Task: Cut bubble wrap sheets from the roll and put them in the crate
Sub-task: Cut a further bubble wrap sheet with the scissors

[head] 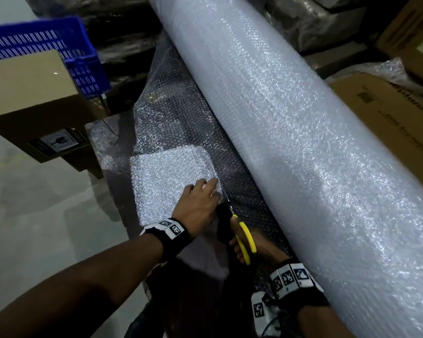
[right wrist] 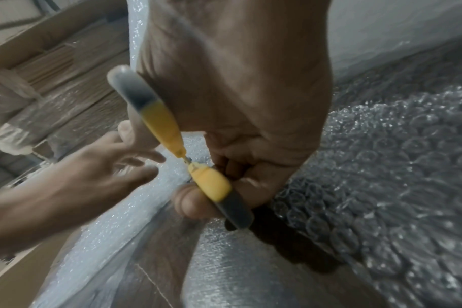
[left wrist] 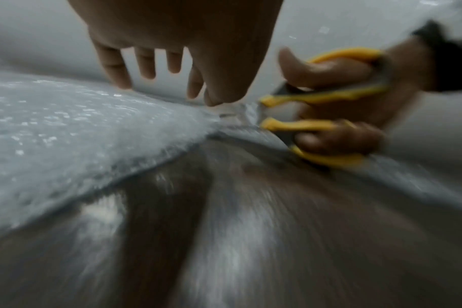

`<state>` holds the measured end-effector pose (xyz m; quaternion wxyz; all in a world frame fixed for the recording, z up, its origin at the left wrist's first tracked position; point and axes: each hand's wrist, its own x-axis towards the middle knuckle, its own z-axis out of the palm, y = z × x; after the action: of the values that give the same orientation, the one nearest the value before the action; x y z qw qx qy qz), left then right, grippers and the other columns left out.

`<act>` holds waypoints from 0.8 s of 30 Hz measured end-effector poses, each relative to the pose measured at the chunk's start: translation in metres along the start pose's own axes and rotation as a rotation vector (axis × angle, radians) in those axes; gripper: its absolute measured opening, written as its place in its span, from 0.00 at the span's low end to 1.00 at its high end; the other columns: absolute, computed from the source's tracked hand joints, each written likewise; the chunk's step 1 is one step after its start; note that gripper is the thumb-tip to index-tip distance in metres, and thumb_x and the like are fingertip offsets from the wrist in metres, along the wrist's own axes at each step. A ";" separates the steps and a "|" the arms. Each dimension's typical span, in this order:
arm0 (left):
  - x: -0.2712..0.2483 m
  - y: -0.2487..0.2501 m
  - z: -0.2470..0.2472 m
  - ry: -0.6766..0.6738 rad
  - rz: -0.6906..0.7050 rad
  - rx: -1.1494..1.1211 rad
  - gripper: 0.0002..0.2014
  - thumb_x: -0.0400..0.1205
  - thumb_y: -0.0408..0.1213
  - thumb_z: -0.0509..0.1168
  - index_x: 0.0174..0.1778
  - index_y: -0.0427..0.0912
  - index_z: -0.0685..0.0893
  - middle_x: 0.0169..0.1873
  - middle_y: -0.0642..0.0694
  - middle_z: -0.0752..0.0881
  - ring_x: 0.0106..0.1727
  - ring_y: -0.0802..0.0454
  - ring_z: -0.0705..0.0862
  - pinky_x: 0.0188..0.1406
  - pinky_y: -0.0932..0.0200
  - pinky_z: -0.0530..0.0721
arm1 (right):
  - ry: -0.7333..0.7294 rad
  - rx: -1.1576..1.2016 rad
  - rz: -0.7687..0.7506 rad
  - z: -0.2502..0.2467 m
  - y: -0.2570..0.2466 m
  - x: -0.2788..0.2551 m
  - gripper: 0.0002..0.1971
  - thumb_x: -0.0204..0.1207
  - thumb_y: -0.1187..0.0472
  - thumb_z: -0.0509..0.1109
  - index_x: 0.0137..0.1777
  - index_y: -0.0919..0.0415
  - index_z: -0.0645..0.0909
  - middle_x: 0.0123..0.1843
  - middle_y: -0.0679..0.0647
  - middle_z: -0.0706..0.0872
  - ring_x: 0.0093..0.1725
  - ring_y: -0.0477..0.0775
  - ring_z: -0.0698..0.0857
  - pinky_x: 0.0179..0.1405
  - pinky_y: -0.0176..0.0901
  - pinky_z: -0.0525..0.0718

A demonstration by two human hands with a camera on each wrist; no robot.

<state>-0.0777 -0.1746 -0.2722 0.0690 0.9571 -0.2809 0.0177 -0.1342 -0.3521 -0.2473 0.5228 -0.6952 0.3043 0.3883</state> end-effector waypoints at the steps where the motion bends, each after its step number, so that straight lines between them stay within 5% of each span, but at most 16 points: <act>1: 0.006 -0.003 -0.003 0.005 -0.066 0.007 0.15 0.79 0.43 0.67 0.60 0.42 0.83 0.73 0.39 0.75 0.65 0.34 0.76 0.52 0.41 0.79 | -0.004 -0.004 0.003 0.000 0.000 0.002 0.37 0.57 0.25 0.64 0.31 0.65 0.79 0.20 0.56 0.77 0.17 0.52 0.77 0.19 0.34 0.76; 4: 0.021 -0.011 -0.008 -0.124 -0.253 -0.034 0.14 0.84 0.44 0.64 0.65 0.47 0.78 0.74 0.42 0.70 0.68 0.36 0.70 0.56 0.38 0.77 | -0.010 0.000 0.007 0.000 -0.003 0.002 0.38 0.55 0.25 0.64 0.32 0.66 0.80 0.22 0.57 0.78 0.19 0.53 0.78 0.20 0.35 0.78; 7: 0.024 -0.014 -0.003 -0.201 -0.258 -0.024 0.15 0.84 0.44 0.62 0.67 0.49 0.74 0.72 0.42 0.69 0.67 0.36 0.69 0.58 0.37 0.76 | -0.006 -0.005 -0.001 0.000 -0.006 0.002 0.38 0.55 0.25 0.64 0.32 0.66 0.80 0.22 0.56 0.78 0.19 0.53 0.78 0.20 0.35 0.78; 13: 0.019 -0.011 0.001 -0.190 -0.246 -0.011 0.16 0.84 0.44 0.63 0.67 0.48 0.74 0.73 0.40 0.71 0.66 0.34 0.72 0.56 0.38 0.78 | 0.064 -0.013 -0.056 0.000 -0.001 0.002 0.29 0.78 0.36 0.66 0.30 0.62 0.75 0.21 0.54 0.74 0.14 0.47 0.73 0.16 0.30 0.70; 18: 0.022 -0.013 0.002 -0.206 -0.251 -0.017 0.16 0.85 0.44 0.61 0.68 0.49 0.73 0.73 0.40 0.70 0.67 0.34 0.70 0.56 0.38 0.76 | 0.031 -0.028 -0.016 0.001 -0.009 0.004 0.38 0.62 0.24 0.62 0.32 0.66 0.80 0.20 0.55 0.78 0.17 0.51 0.78 0.19 0.35 0.78; 22: 0.024 -0.013 0.001 -0.230 -0.256 -0.019 0.17 0.85 0.46 0.61 0.69 0.50 0.72 0.73 0.41 0.69 0.67 0.34 0.69 0.56 0.37 0.76 | -0.008 -0.047 -0.001 0.003 -0.018 0.008 0.41 0.69 0.23 0.57 0.34 0.67 0.80 0.22 0.57 0.79 0.21 0.53 0.79 0.22 0.37 0.80; 24: 0.026 -0.014 0.000 -0.246 -0.258 -0.022 0.17 0.86 0.47 0.60 0.71 0.50 0.71 0.73 0.41 0.67 0.68 0.34 0.68 0.57 0.37 0.76 | 0.017 -0.054 -0.021 0.004 -0.019 0.009 0.38 0.65 0.24 0.60 0.32 0.65 0.78 0.19 0.54 0.77 0.17 0.51 0.77 0.18 0.34 0.77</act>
<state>-0.0482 -0.1766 -0.2720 0.0460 0.9793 -0.1625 -0.1117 -0.1148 -0.3429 -0.2463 0.5051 -0.7156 0.2909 0.3849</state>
